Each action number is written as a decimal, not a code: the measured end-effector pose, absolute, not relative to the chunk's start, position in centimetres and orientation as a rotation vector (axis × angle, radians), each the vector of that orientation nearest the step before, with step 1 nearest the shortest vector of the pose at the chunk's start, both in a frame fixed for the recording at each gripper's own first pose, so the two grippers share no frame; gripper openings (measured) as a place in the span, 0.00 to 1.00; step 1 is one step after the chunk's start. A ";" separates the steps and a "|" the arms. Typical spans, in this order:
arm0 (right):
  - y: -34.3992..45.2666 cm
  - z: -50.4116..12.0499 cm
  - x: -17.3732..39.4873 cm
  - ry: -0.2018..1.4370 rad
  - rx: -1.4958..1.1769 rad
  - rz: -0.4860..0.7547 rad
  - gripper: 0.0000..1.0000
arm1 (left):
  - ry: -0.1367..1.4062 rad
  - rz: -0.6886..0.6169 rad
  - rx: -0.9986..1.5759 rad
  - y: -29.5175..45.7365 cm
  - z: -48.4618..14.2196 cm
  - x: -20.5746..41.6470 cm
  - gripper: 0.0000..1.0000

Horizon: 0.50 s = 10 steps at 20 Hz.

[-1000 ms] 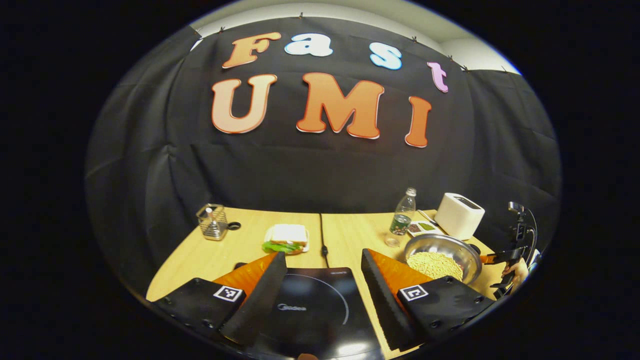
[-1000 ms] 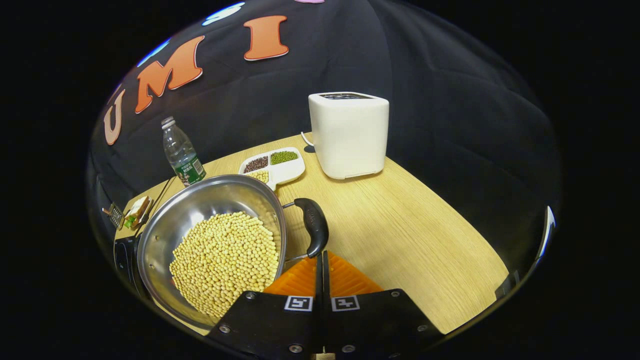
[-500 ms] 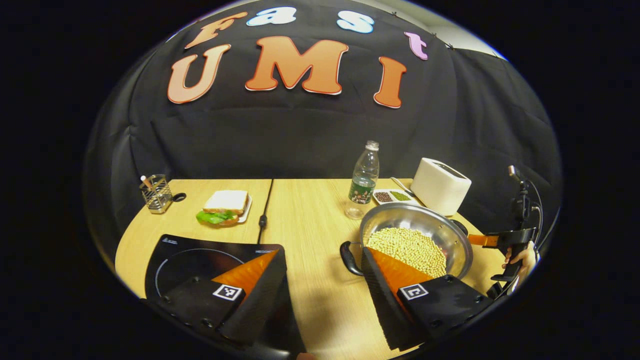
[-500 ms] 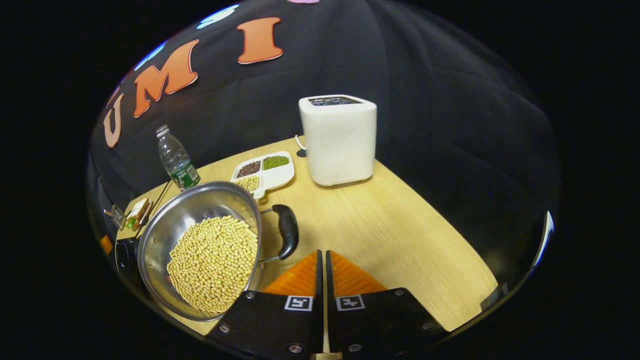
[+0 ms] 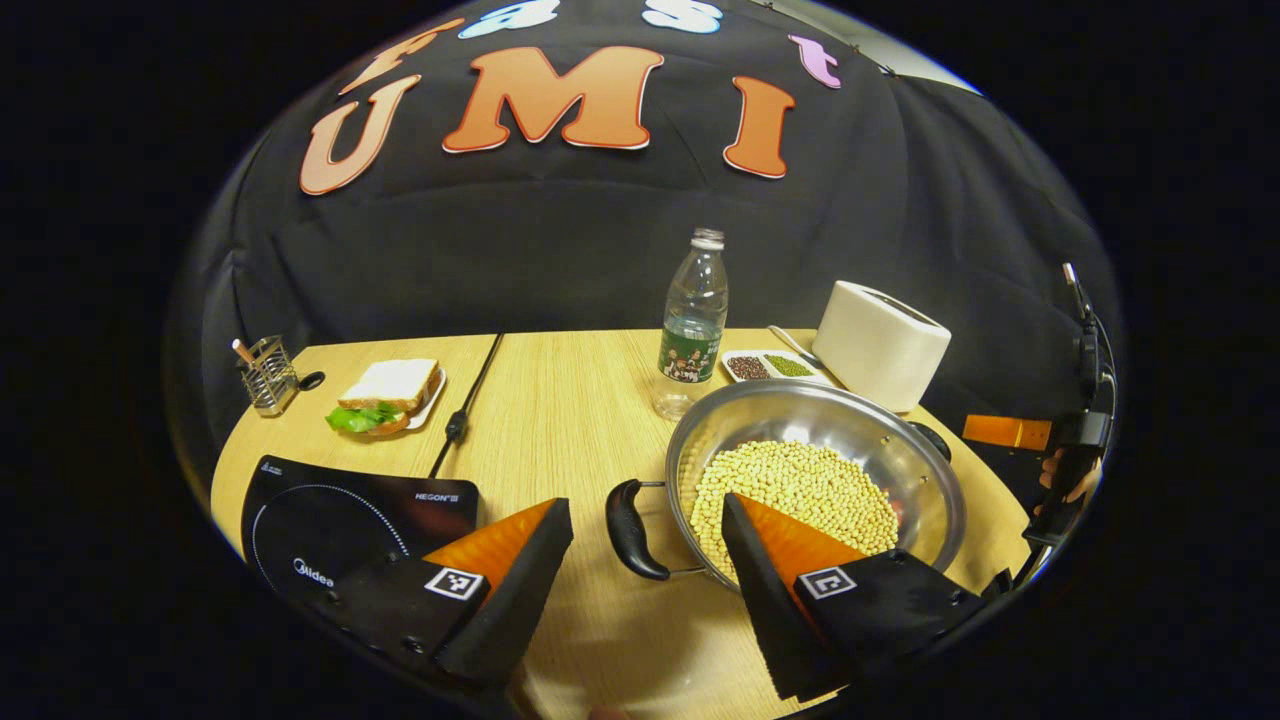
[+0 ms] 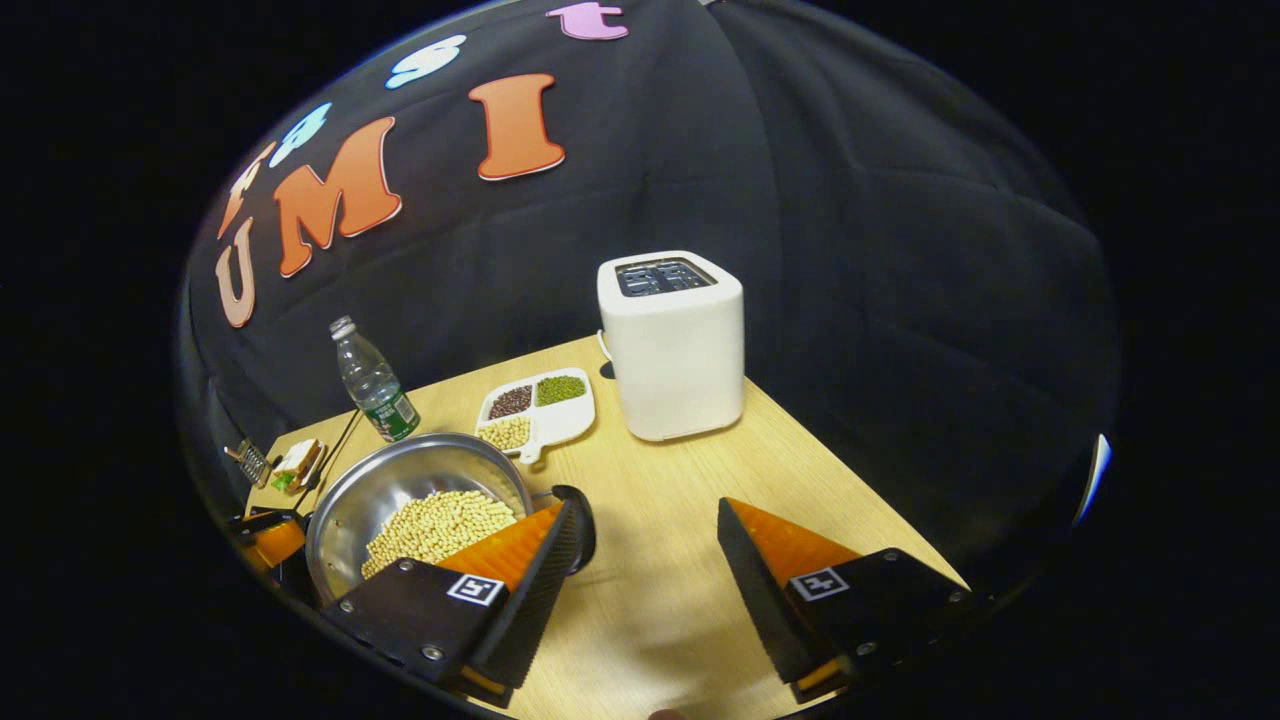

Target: First push the handle of the pot to place it horizontally, then grasp the pot with both hands and set it on the induction cooktop.

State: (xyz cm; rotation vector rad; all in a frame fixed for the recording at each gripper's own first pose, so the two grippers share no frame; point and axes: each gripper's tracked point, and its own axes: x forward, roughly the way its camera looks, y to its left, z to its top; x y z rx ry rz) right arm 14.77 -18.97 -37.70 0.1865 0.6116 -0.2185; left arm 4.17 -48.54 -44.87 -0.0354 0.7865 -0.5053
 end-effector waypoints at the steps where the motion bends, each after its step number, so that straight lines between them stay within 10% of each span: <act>1: -18.4 -37.9 15.2 0.616 0.167 -0.199 0.92 | 0.797 -0.505 -0.022 -49.0 -45.6 4.1 0.99; 10: -15.5 -41.9 17.8 0.720 0.091 -0.116 0.94 | 0.872 -0.509 0.007 -50.3 -49.5 4.9 0.99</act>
